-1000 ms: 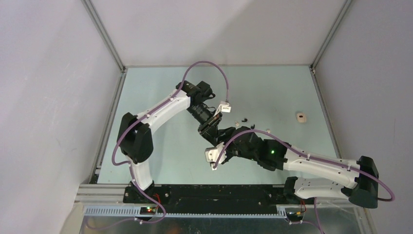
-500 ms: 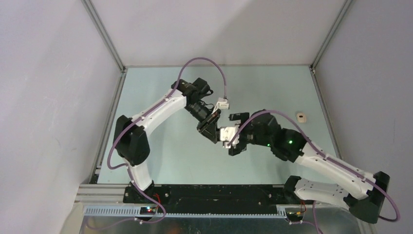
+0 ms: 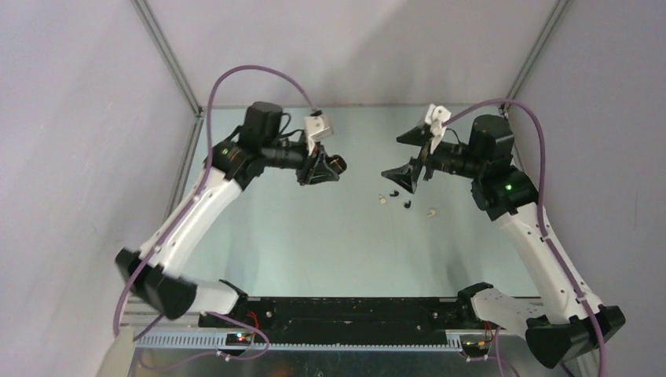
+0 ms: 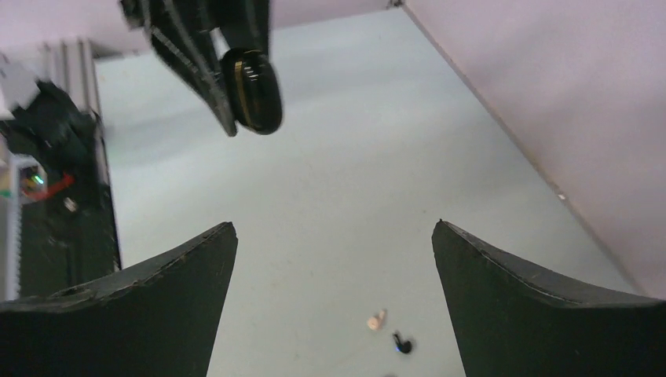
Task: Insert the wireless bluetooth earbuds into the charging case
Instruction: Pick up the charging case at the center of the board, then open the charging case.
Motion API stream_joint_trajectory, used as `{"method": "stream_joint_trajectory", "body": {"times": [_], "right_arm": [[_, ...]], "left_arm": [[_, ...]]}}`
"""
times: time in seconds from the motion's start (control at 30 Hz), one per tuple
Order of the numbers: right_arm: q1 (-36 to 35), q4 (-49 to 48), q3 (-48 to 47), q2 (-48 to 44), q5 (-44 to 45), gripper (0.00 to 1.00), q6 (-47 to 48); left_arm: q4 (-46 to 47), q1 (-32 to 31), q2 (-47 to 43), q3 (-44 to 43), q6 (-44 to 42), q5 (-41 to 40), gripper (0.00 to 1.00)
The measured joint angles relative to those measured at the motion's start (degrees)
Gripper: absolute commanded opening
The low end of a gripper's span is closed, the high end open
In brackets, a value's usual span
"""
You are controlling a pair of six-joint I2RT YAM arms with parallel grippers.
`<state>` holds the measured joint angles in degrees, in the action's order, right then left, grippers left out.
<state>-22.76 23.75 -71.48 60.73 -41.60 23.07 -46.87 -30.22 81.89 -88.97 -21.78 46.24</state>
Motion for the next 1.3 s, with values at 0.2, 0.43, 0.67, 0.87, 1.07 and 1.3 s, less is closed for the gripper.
{"method": "stream_joint_trajectory", "body": {"times": [0.2,0.43,0.67,0.87,1.07,1.3], "right_arm": [[4.98,-10.27,-0.15,5.27,-10.08,0.99,-16.33],[0.15,-13.07,0.50,9.84,-15.76,0.99,-19.15],[-3.91,-11.10,3.82,9.29,-14.84,0.99,-13.16],[-4.94,-9.07,4.11,9.57,-14.16,0.99,-9.18],[-7.82,-7.54,4.11,9.92,-13.70,0.99,-6.47],[-8.72,-6.82,4.15,11.19,-9.81,0.99,-4.98]], "left_arm": [[23.19,0.61,-13.03,18.08,12.98,-1.09,0.00],[35.39,0.61,-11.26,27.93,18.71,6.45,0.00],[38.62,0.61,-10.03,30.62,17.90,13.92,0.00],[47.30,0.57,-9.97,34.93,22.01,17.81,0.00],[51.49,-0.74,-9.68,36.83,24.94,18.47,0.00],[52.48,-2.08,-9.64,36.83,25.31,18.45,0.00]]}}
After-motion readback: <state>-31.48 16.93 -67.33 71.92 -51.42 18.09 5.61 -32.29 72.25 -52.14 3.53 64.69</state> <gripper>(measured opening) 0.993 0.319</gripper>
